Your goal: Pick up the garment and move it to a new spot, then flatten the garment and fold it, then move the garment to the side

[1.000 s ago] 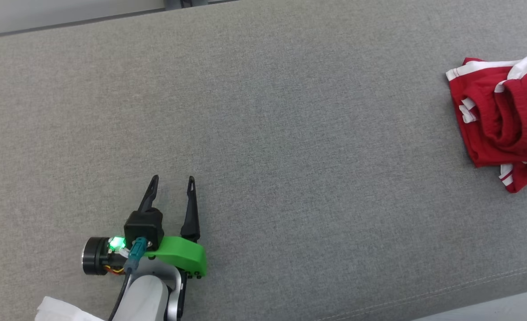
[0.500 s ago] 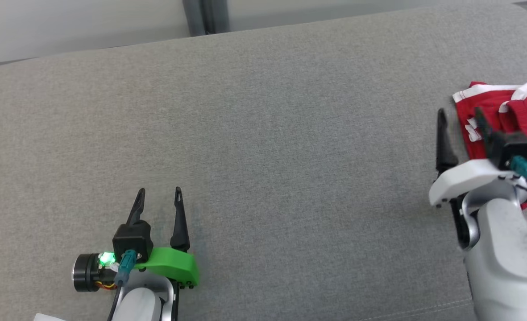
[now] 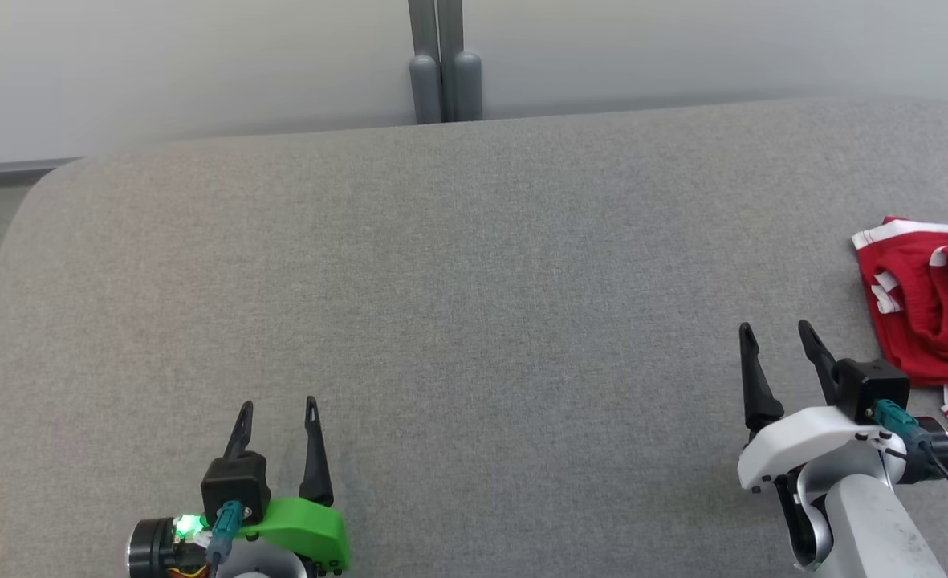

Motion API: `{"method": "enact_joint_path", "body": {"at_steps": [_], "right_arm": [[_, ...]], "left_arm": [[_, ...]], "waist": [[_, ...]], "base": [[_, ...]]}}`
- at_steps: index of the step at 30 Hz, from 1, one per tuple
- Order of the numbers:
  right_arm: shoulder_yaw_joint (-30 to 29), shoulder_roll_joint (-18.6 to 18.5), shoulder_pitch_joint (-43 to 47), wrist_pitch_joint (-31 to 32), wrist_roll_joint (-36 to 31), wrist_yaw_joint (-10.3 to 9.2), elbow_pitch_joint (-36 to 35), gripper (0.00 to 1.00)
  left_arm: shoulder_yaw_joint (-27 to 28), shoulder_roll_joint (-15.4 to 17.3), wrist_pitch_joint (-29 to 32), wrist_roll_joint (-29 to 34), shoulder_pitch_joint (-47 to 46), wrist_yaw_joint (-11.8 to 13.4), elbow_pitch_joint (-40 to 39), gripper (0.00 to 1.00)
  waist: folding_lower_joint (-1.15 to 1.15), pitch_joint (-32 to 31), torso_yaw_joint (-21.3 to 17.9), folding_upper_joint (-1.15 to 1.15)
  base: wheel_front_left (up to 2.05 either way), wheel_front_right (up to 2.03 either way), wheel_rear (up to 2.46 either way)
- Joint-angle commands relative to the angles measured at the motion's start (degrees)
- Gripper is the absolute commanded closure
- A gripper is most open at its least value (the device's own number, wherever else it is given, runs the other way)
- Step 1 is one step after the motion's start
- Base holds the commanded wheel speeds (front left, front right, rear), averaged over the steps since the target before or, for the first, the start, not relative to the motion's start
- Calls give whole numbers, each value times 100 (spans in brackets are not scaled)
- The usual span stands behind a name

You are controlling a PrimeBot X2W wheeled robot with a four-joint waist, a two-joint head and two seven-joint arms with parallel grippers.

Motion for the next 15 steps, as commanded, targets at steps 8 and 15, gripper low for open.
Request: {"method": "enact_joint_path", "body": {"at_steps": [8, 15], "right_arm": [[214, -8, 209, -15, 149, -9, -72, 0], [244, -6, 221, -15, 231, -8, -130, 0]], "left_arm": [[145, 25, 2, -17, 219, -116, -71, 0], [289, 25, 2, -230, 322, -357, -146, 0]], "waist": [[0, -440, 100, 0], [0, -501, 62, 0]], "base": [[0, 0, 0], [0, 0, 0]]}}
